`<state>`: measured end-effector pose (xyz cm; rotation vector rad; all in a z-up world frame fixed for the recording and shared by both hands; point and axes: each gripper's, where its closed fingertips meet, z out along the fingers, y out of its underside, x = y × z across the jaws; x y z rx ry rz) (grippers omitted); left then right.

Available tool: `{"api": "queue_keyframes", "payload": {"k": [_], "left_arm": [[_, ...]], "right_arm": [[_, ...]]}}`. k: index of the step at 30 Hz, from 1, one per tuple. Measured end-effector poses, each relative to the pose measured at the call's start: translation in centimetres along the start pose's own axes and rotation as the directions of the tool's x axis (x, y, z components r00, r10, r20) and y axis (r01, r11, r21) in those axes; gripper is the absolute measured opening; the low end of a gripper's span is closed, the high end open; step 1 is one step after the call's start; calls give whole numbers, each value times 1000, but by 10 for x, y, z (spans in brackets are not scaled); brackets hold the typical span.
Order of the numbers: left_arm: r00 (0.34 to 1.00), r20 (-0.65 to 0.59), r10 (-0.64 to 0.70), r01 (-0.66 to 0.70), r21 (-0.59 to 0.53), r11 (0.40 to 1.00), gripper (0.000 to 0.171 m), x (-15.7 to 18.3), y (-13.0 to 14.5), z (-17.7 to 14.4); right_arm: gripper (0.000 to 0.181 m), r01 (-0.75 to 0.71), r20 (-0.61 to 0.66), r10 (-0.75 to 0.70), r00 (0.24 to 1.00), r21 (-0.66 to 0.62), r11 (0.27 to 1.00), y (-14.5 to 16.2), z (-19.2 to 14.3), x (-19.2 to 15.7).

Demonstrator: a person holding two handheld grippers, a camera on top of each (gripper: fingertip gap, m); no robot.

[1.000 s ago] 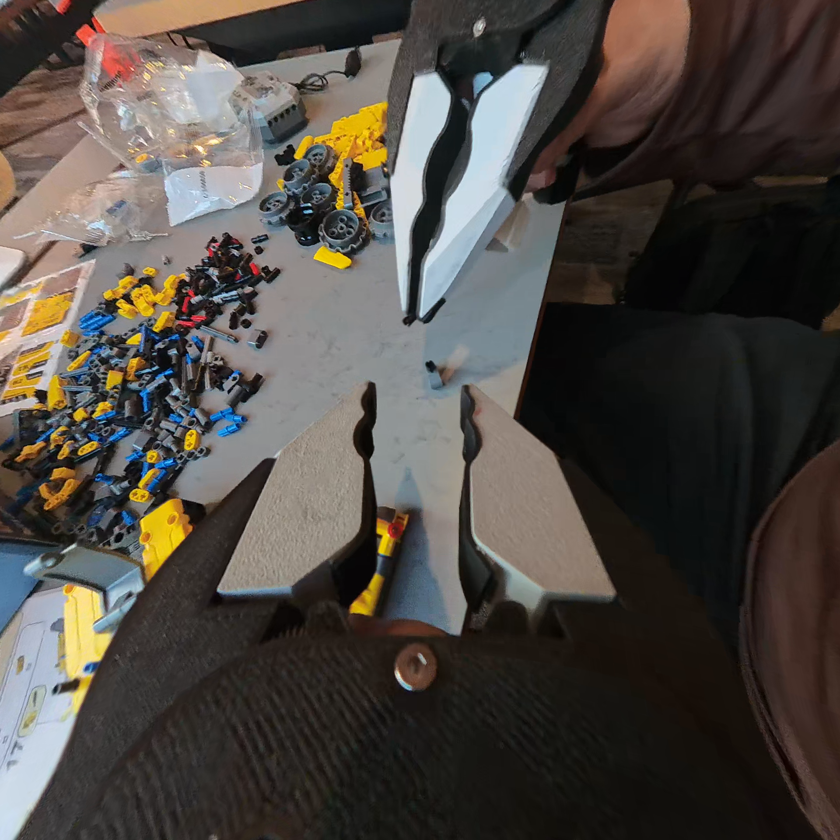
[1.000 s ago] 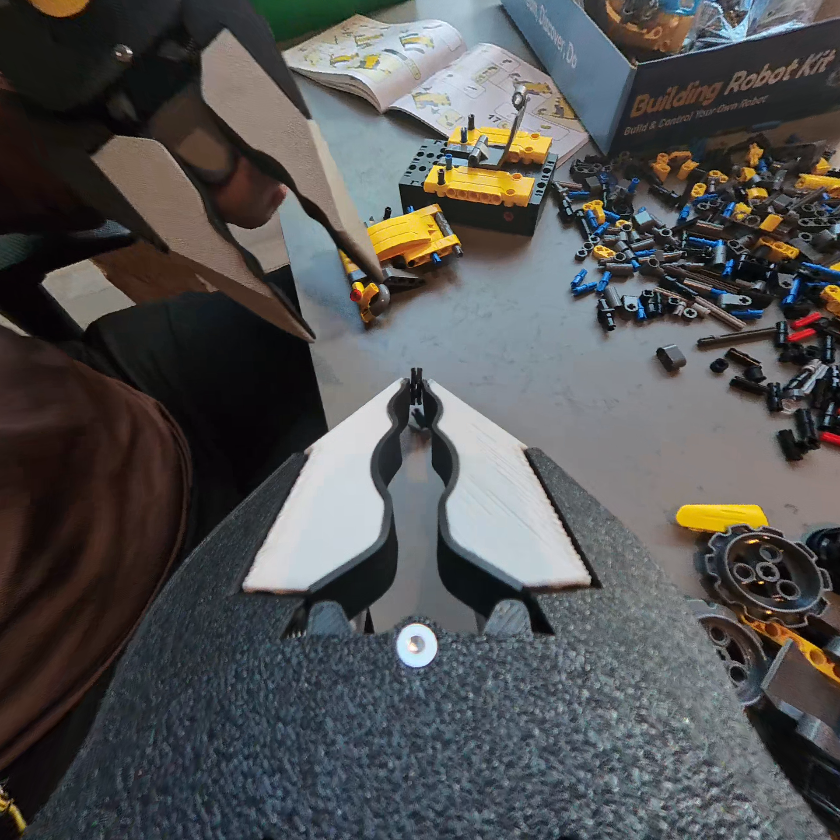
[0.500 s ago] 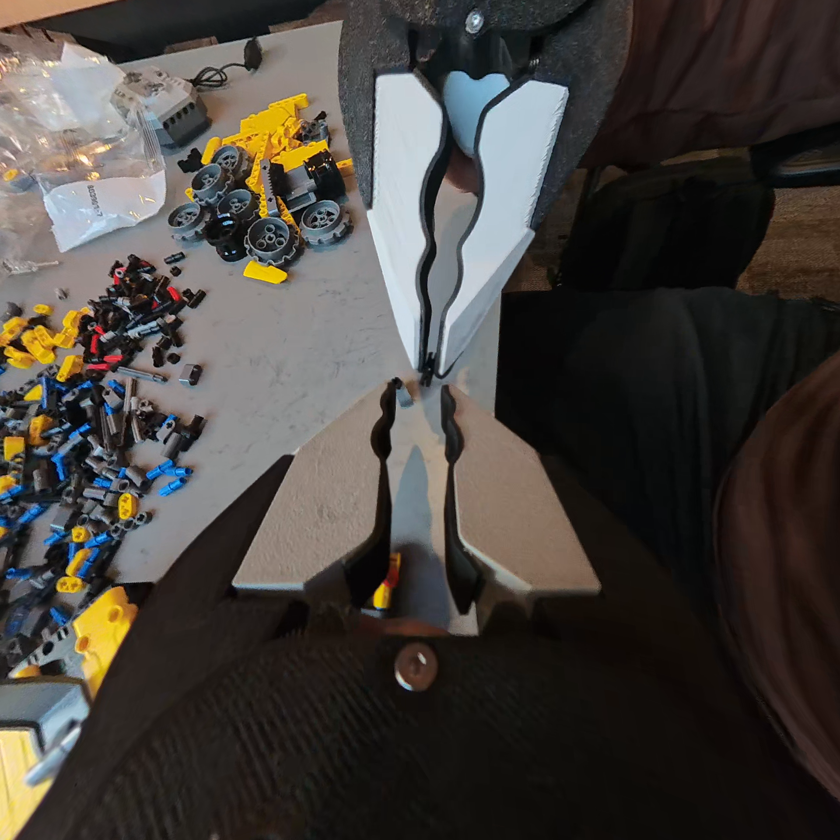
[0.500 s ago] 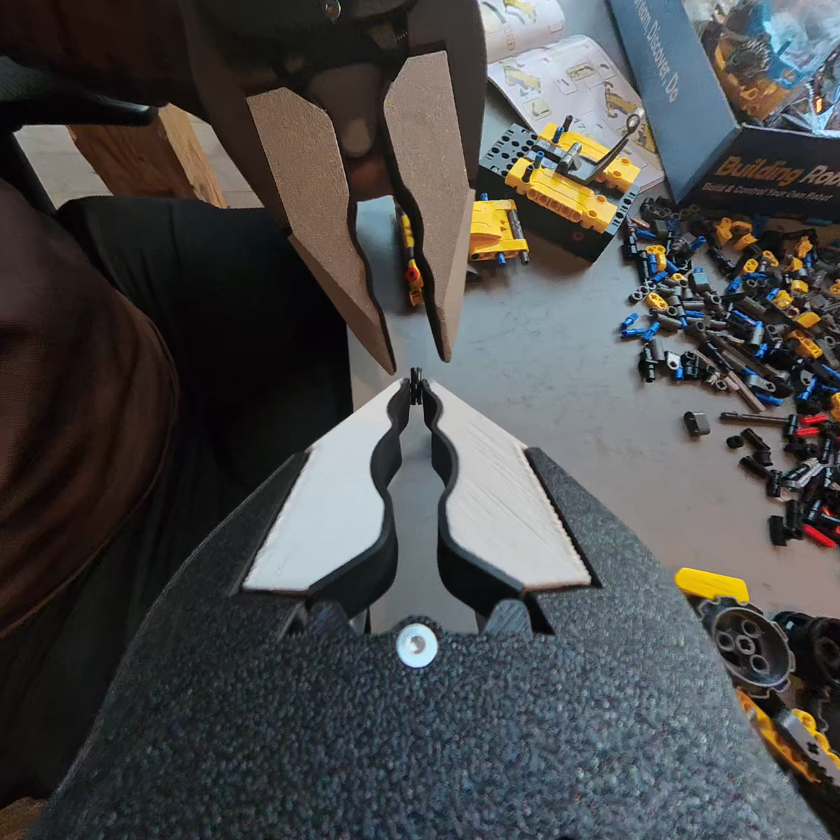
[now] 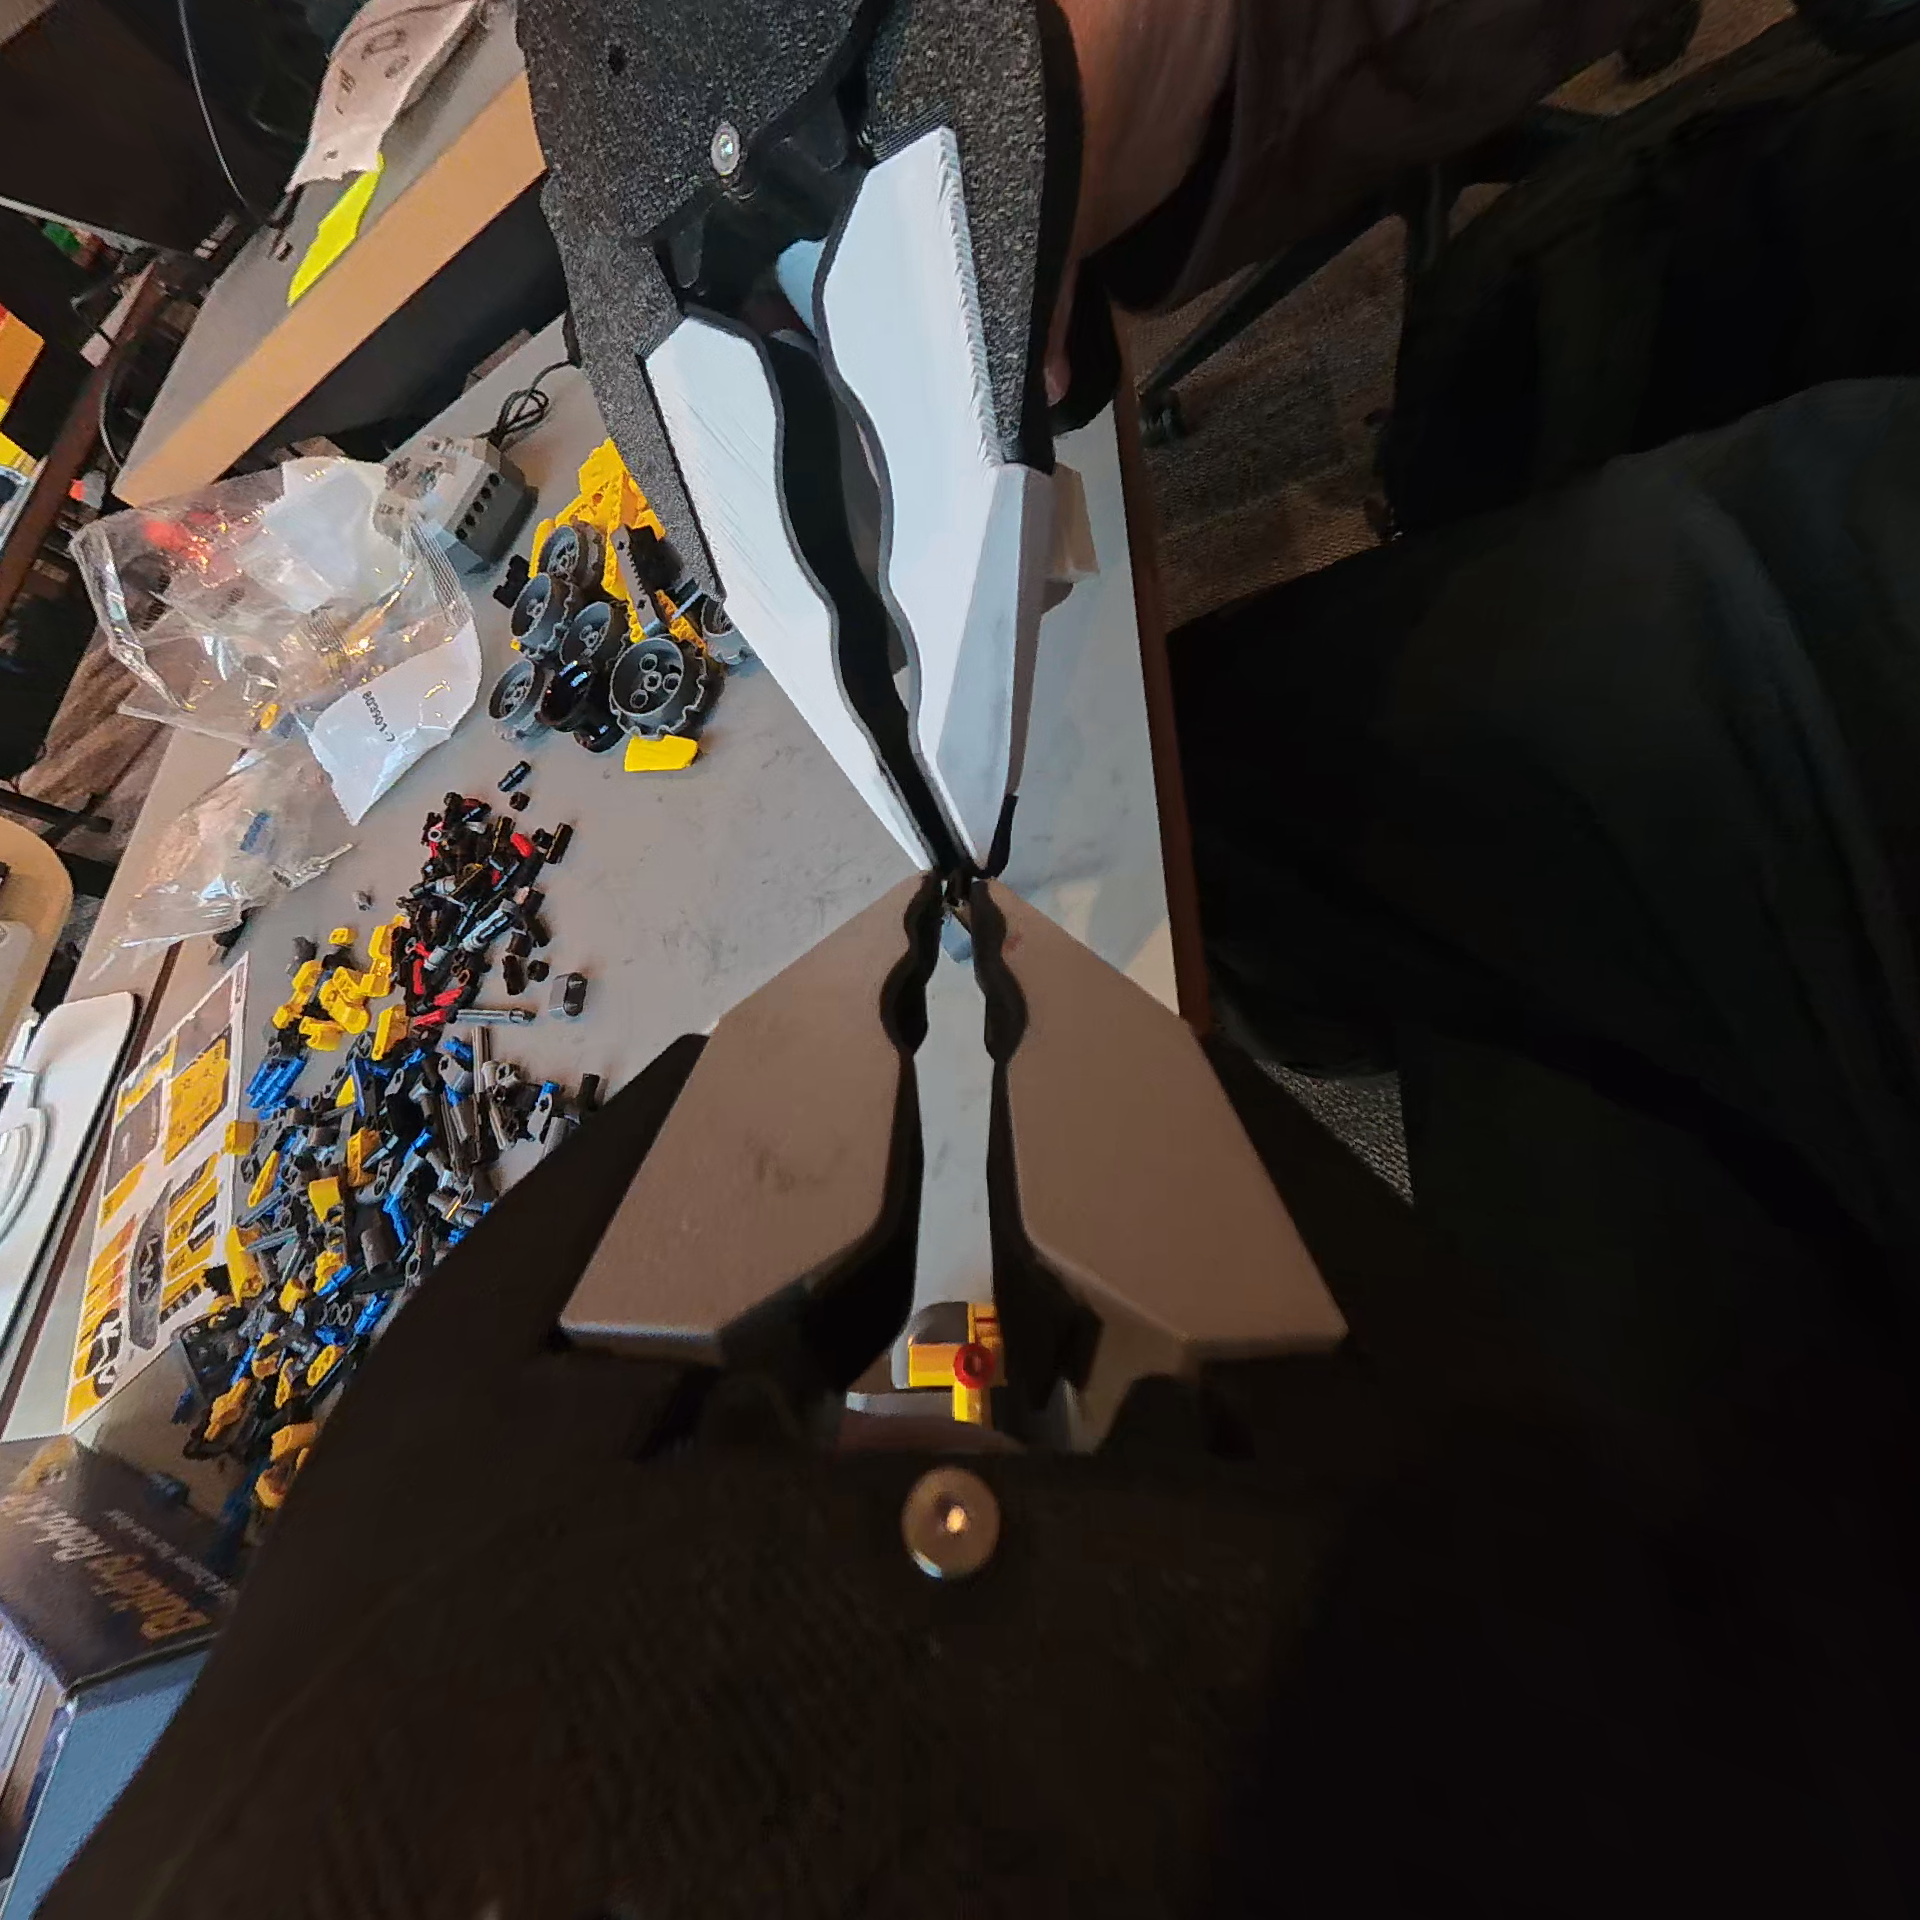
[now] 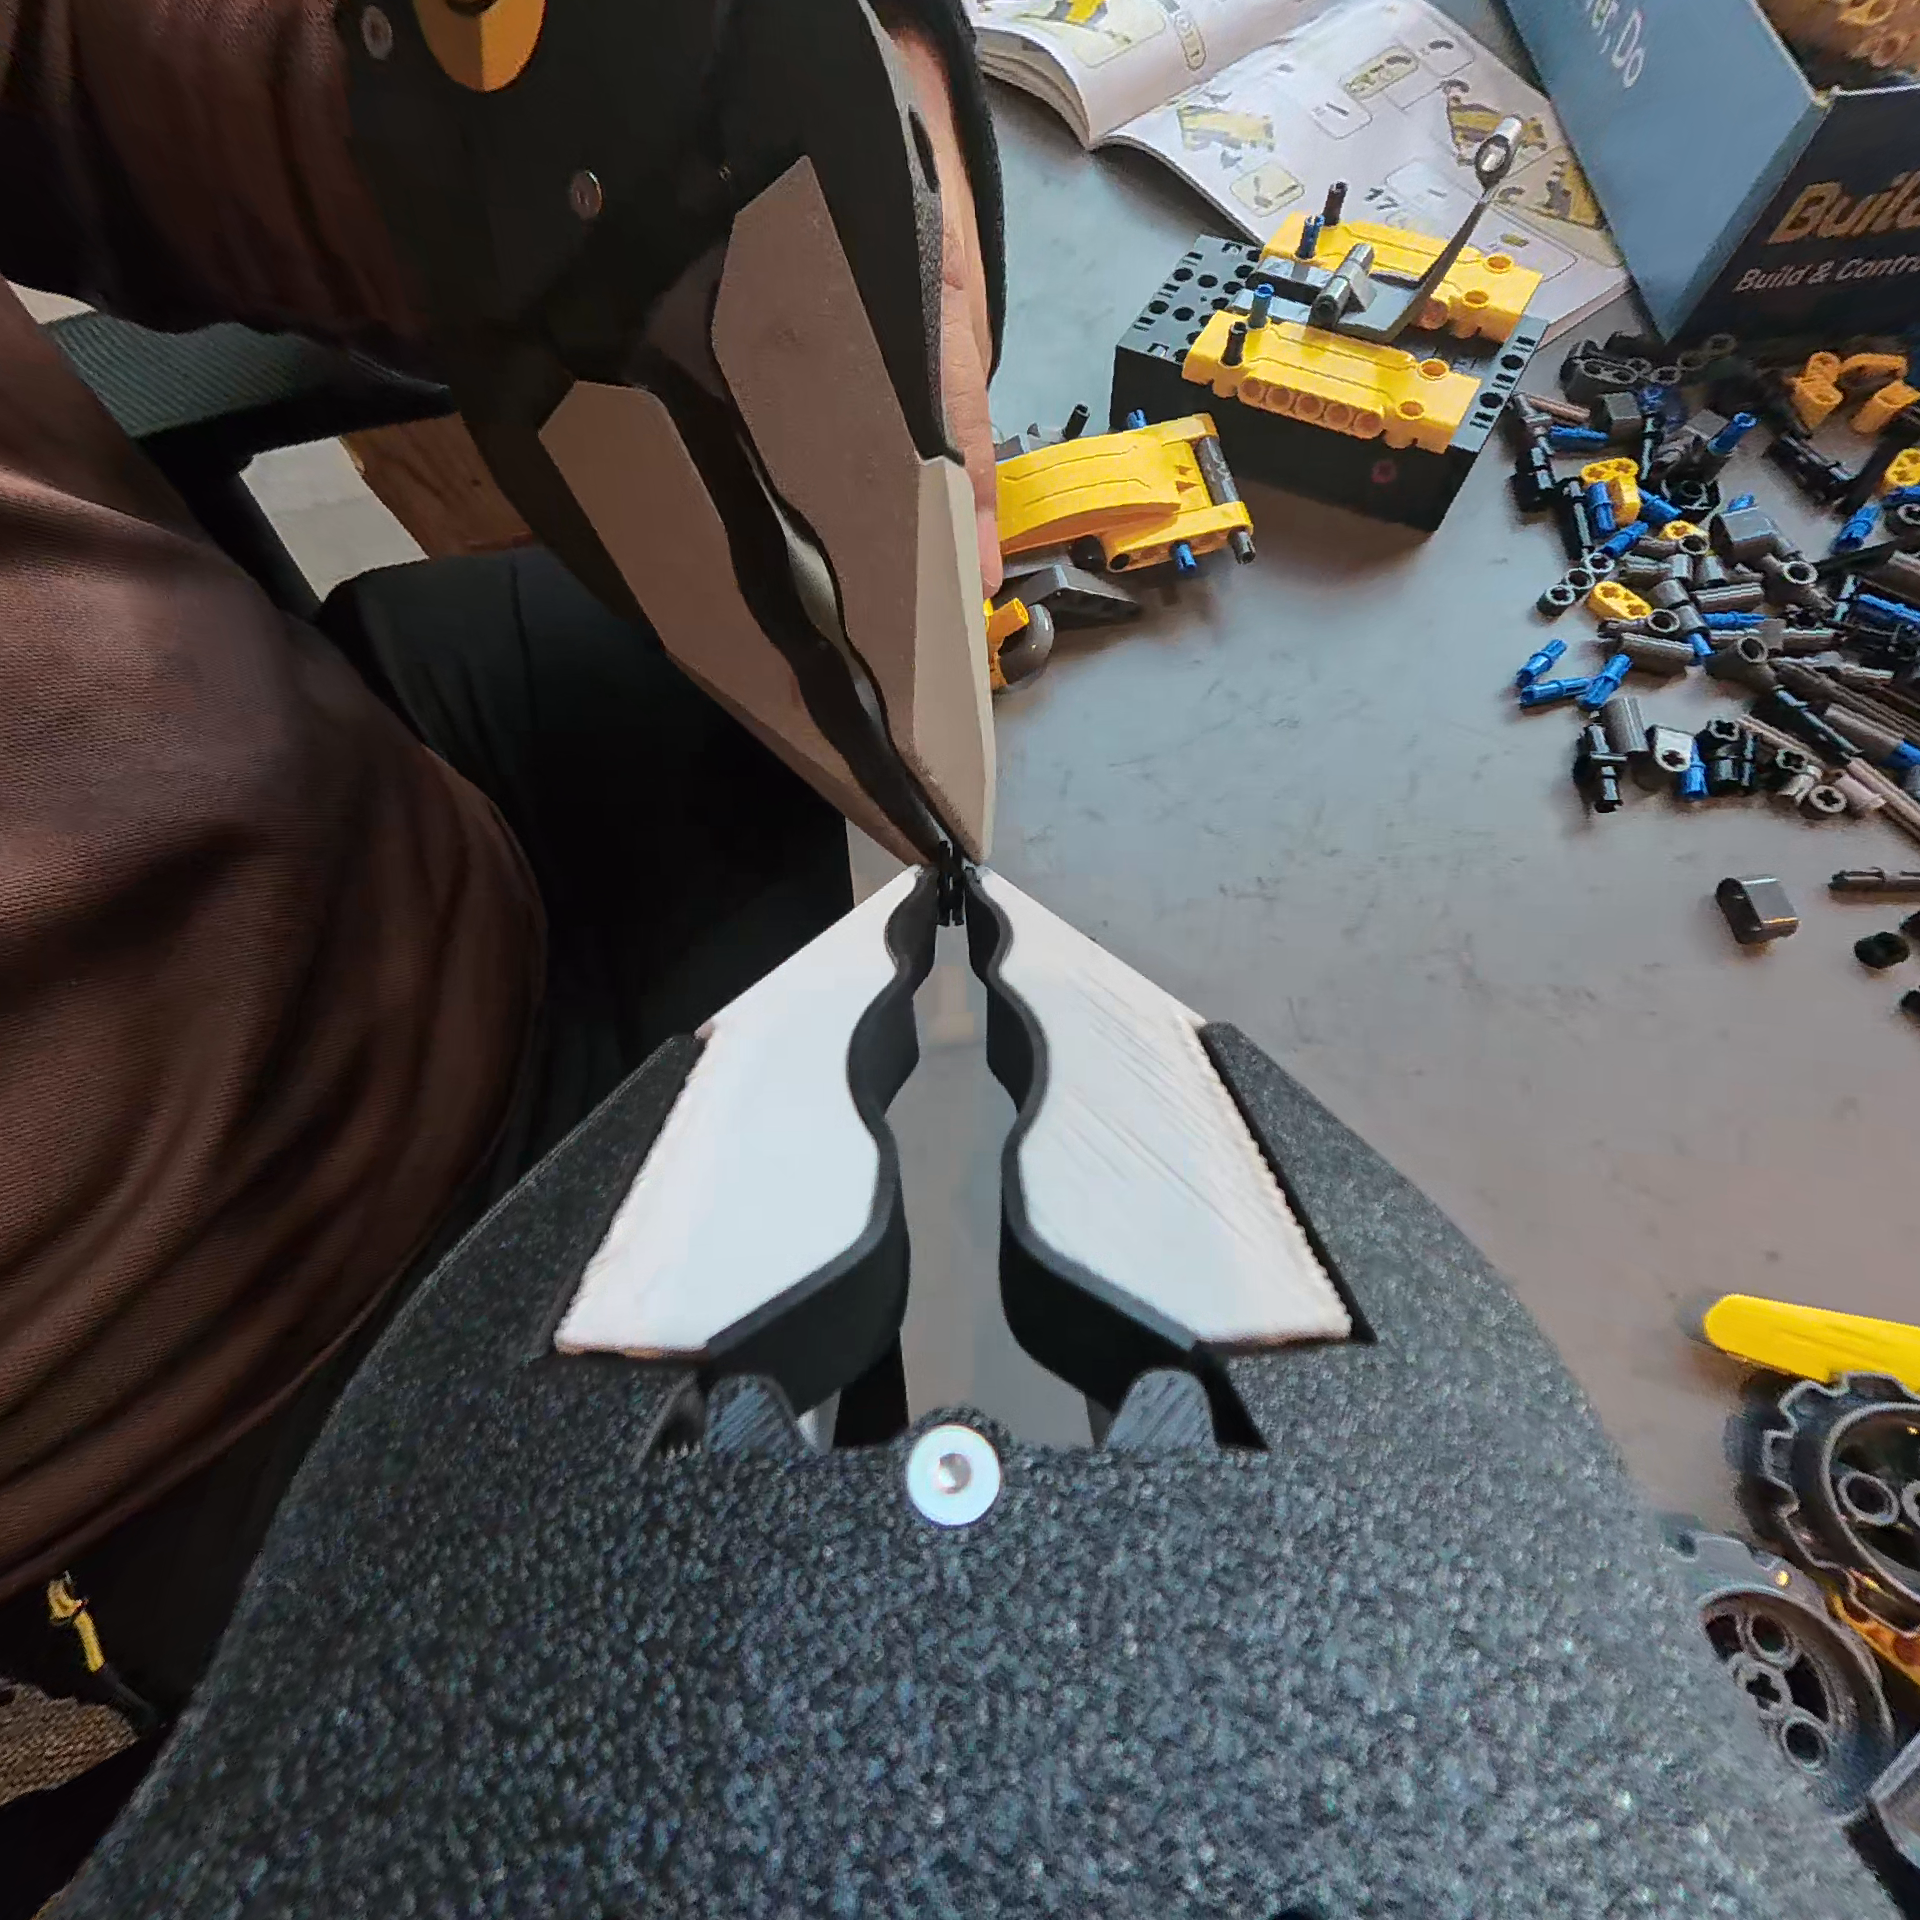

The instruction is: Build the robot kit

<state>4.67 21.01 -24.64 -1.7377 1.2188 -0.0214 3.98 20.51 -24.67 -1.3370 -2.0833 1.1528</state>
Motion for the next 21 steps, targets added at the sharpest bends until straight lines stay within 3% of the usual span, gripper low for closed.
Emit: {"api": "queue_keyframes", "payload": {"k": [7,10,14,19,21], "left_arm": [[999,-20,-27,27,-1,1000,2,5,4,-3],[998,16,-53,53,-32,998,2,1,11,-3],[995,64,-82,90,-141,986,2,1,32,-2],[993,75,-95,108,-187,976,2,1,43,0],[992,82,-95,109,-187,976,2,0,43,1]], "right_arm": [[2,7,9,-7,1000,-9,1000,1,6,-4],[3,17,-73,-19,997,-35,999,4,6,5],[19,-113,-267,83,960,-99,989,22,-11,29],[31,-304,-319,282,905,-19,953,29,-3,26],[38,-329,-344,299,890,-31,944,33,6,26]]}}
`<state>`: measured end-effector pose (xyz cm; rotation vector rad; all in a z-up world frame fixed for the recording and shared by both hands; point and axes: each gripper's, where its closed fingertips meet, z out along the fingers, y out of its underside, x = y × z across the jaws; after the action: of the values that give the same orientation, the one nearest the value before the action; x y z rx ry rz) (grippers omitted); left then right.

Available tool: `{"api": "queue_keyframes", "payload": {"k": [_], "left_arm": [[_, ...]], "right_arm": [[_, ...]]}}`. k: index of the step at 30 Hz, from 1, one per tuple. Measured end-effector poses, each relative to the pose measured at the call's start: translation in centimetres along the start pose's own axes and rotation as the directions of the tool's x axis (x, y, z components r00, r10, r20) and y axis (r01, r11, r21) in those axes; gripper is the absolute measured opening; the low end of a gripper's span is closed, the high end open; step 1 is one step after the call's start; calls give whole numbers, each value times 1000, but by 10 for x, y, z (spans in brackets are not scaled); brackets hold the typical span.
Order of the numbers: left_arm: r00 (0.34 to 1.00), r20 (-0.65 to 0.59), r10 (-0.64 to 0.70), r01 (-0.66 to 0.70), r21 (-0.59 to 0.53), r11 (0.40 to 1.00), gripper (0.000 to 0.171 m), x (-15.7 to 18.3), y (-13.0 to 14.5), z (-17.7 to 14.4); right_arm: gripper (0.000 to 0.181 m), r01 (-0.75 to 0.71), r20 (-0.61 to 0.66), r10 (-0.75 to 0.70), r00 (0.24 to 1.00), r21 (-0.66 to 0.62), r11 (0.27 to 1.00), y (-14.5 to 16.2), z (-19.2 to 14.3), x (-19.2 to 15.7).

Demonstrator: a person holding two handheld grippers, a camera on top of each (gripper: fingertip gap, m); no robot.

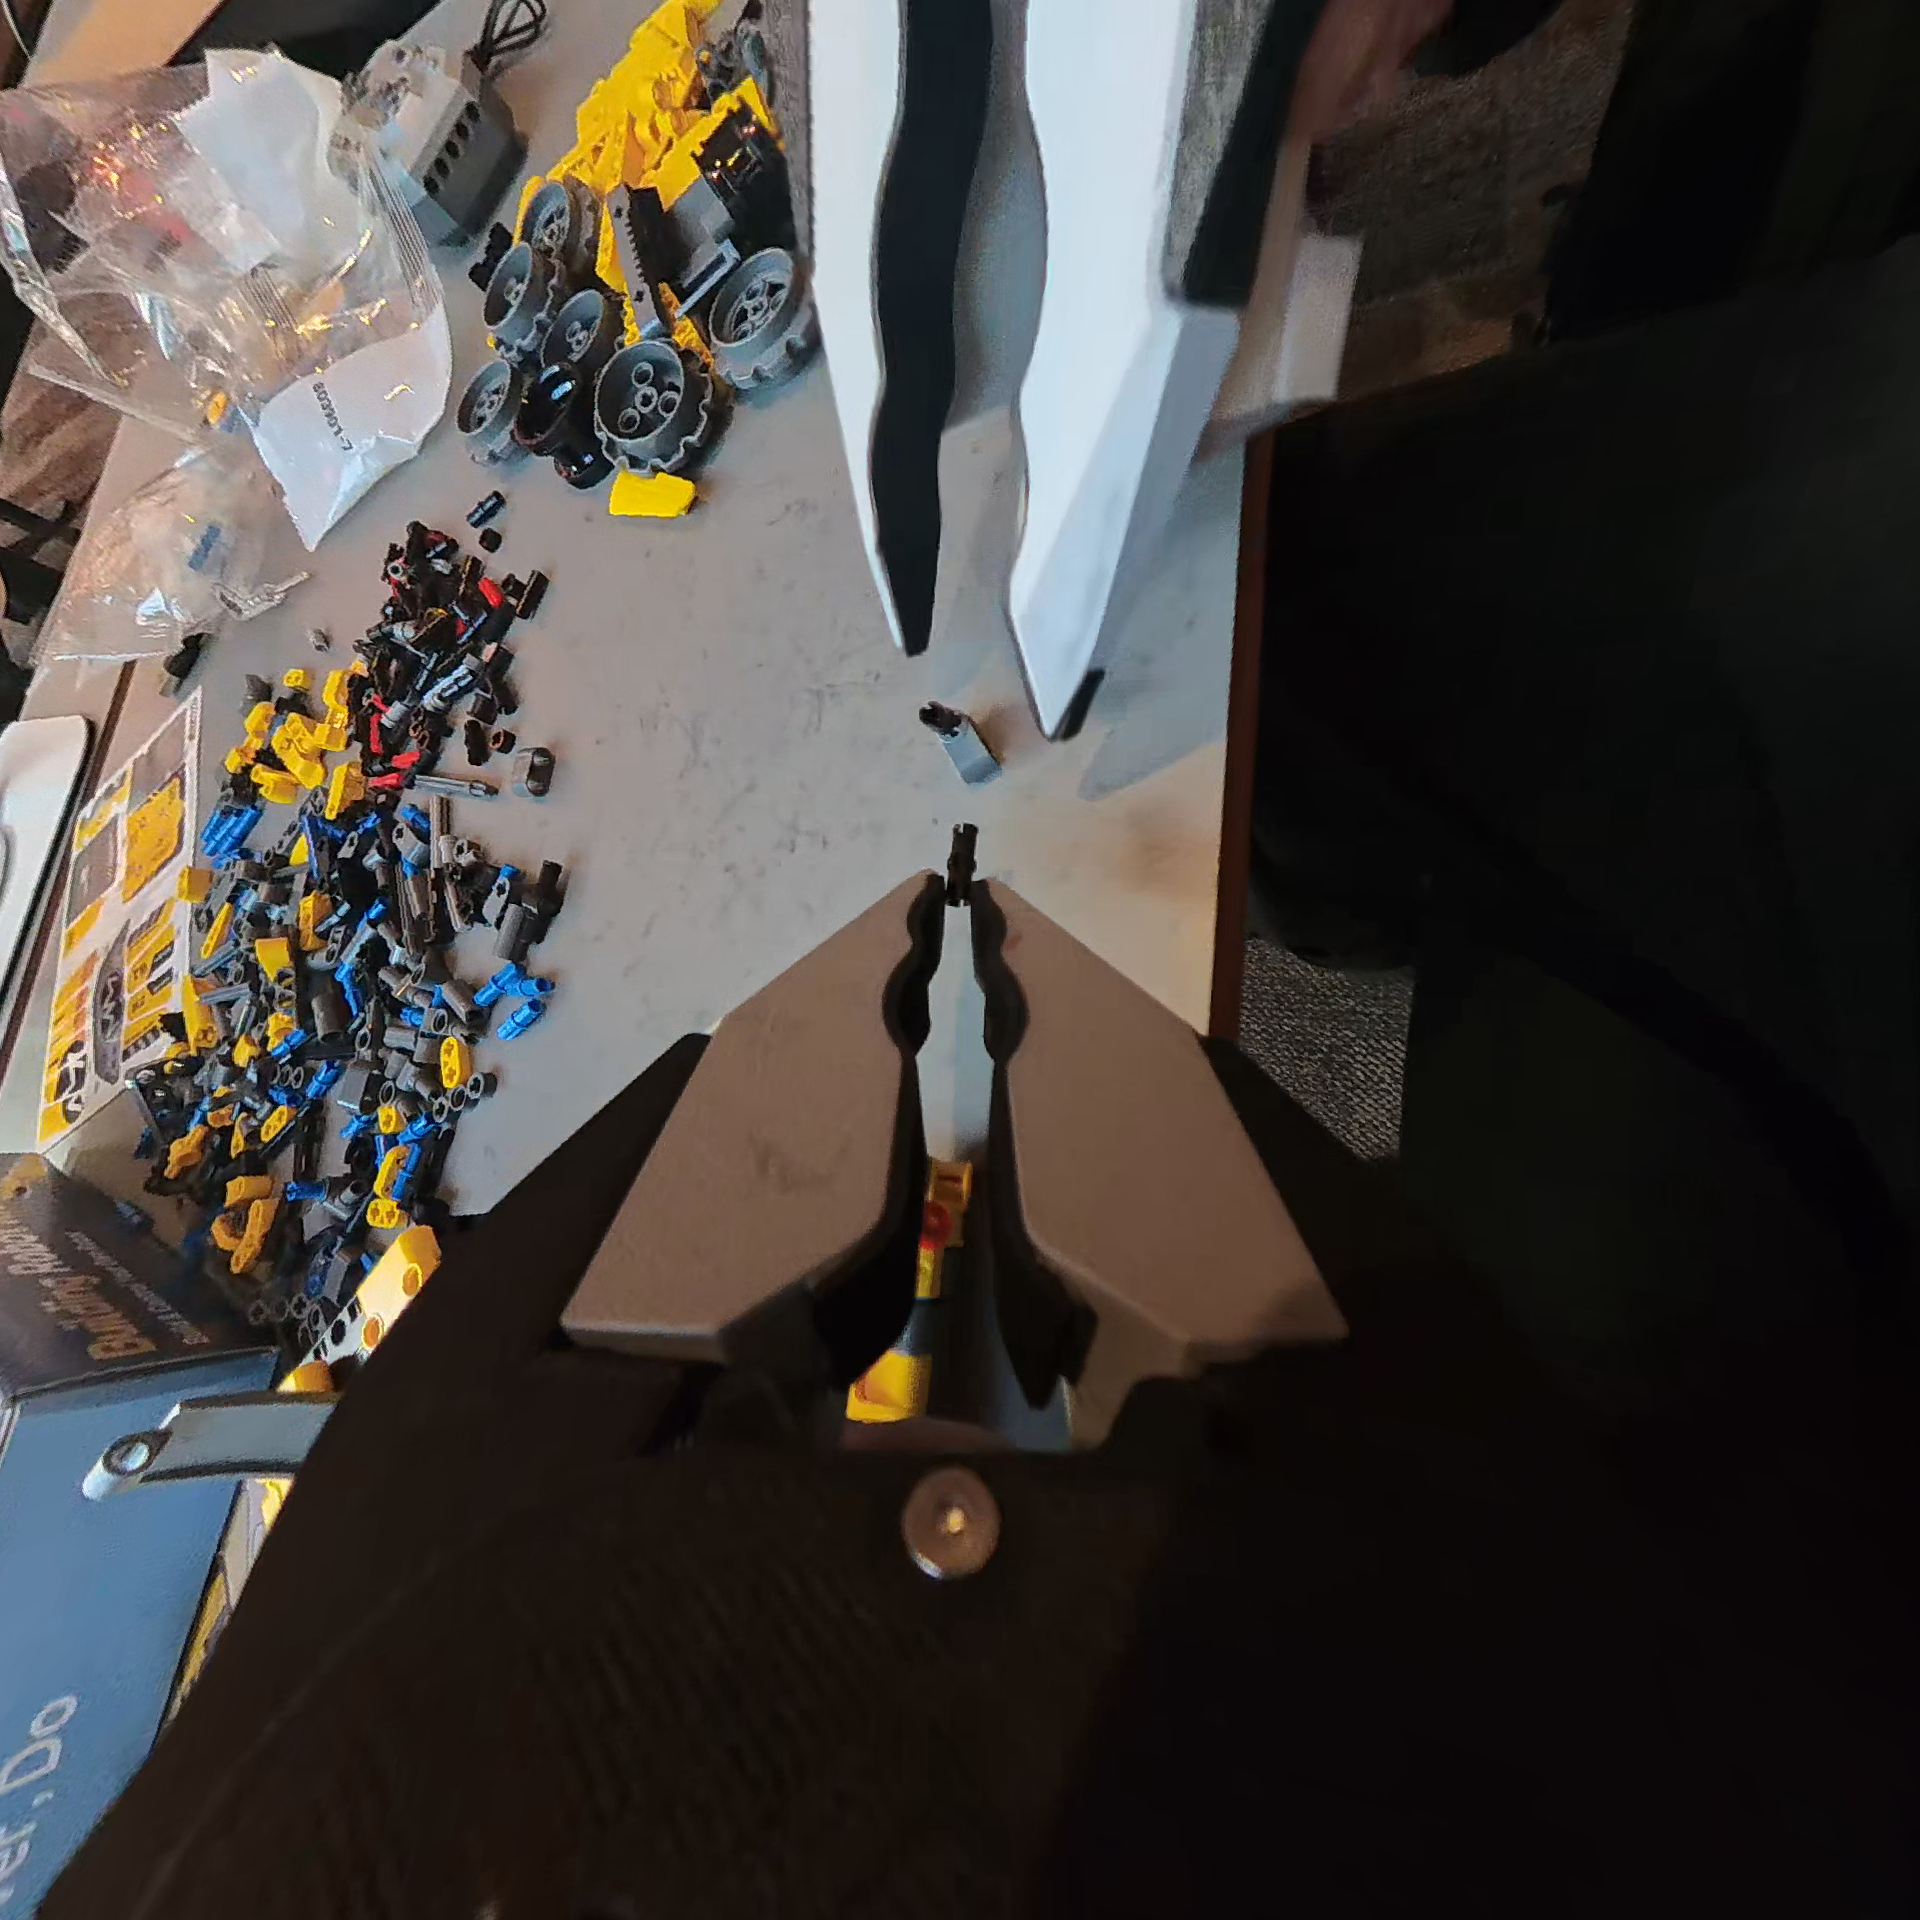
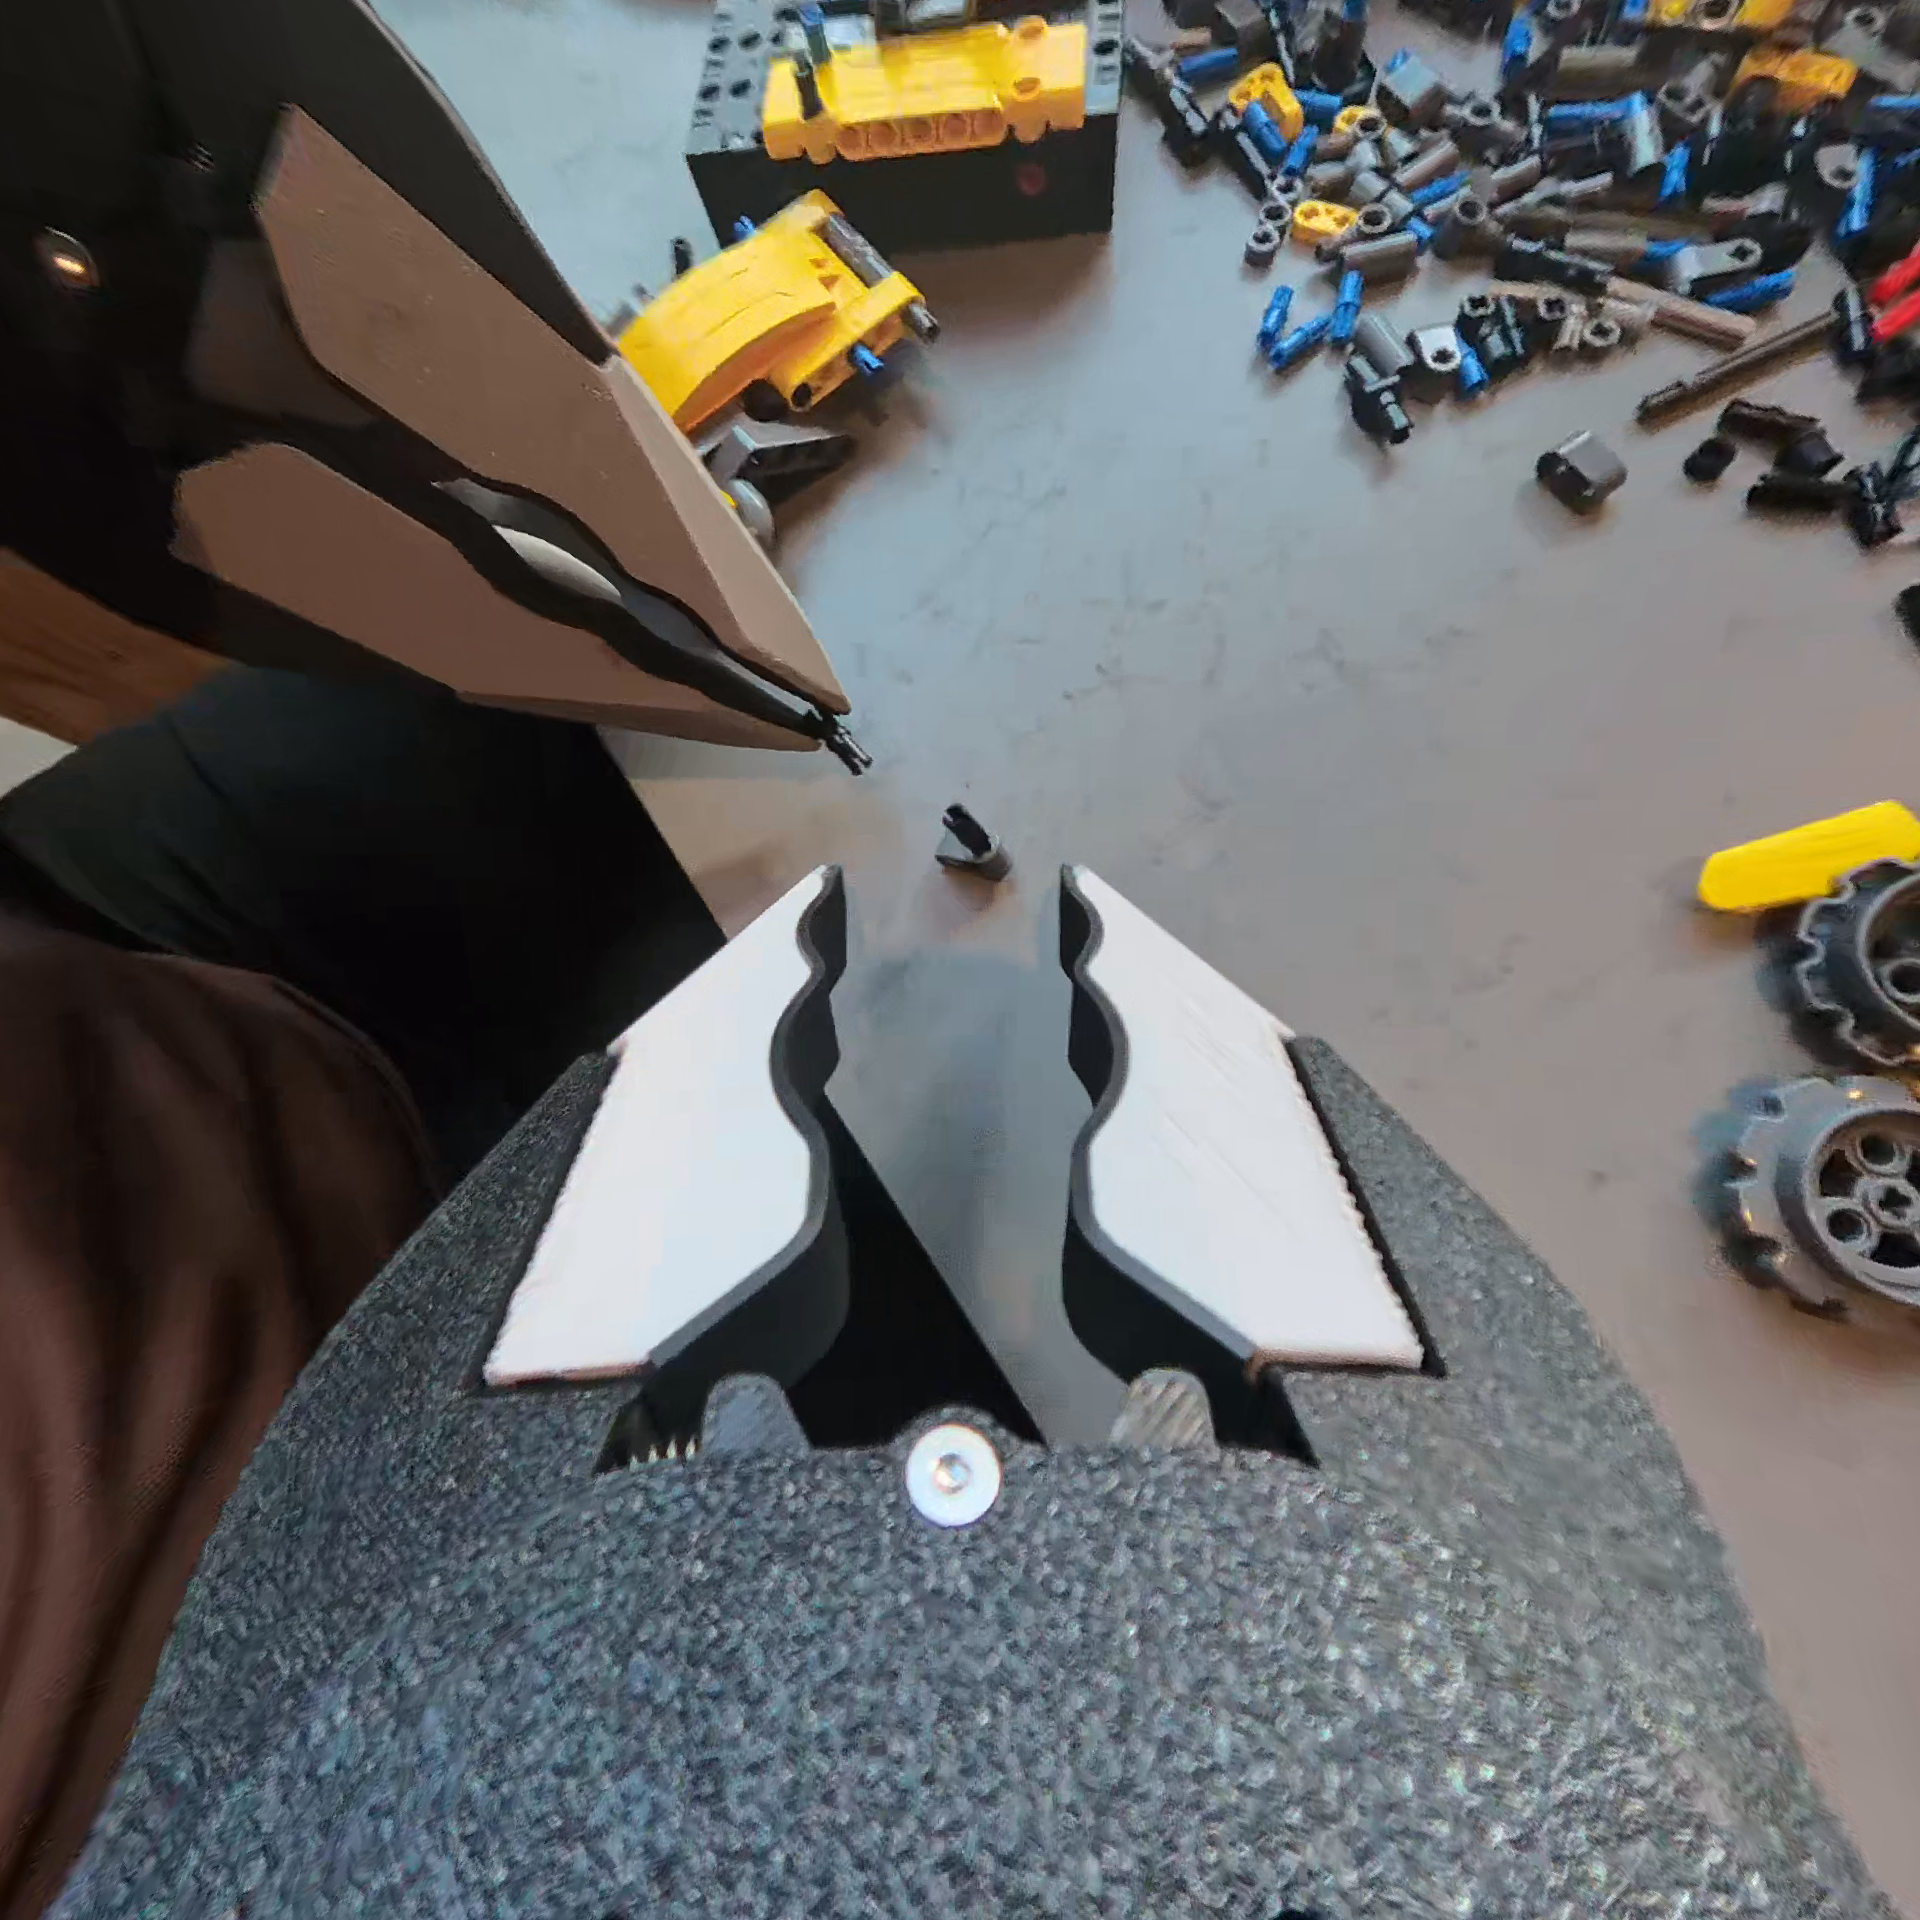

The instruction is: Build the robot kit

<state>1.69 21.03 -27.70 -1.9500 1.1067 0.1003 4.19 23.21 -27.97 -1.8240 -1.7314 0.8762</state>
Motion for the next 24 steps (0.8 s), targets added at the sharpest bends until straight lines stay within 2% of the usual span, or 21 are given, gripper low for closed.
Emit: {"api": "queue_keyframes", "payload": {"k": [3,6,8,12,15,21,24], "left_arm": [[1000,3,6,-6,2,1000,2,3,-1,1],[999,17,33,-32,-18,999,2,6,-2,2],[999,21,40,-40,-17,999,2,8,-3,2],[1000,25,7,-7,-7,1000,2,7,-1,2],[1000,23,8,-8,22,1000,2,10,-2,1],[996,-12,89,-89,30,996,2,24,-2,2],[998,-11,66,-65,104,992,2,22,-12,-5]], "right_arm": [[38,17,-71,-18,997,-11,1000,1,11,6],[19,65,-66,-67,996,-25,998,1,17,3],[13,79,-44,-80,996,-35,996,1,17,2],[13,143,113,-140,984,-26,989,5,14,-12],[13,120,250,-114,962,-7,993,8,8,-22],[13,162,379,-162,911,34,986,8,-1,-32],[12,191,413,-206,887,77,979,7,-5,-39]]}}
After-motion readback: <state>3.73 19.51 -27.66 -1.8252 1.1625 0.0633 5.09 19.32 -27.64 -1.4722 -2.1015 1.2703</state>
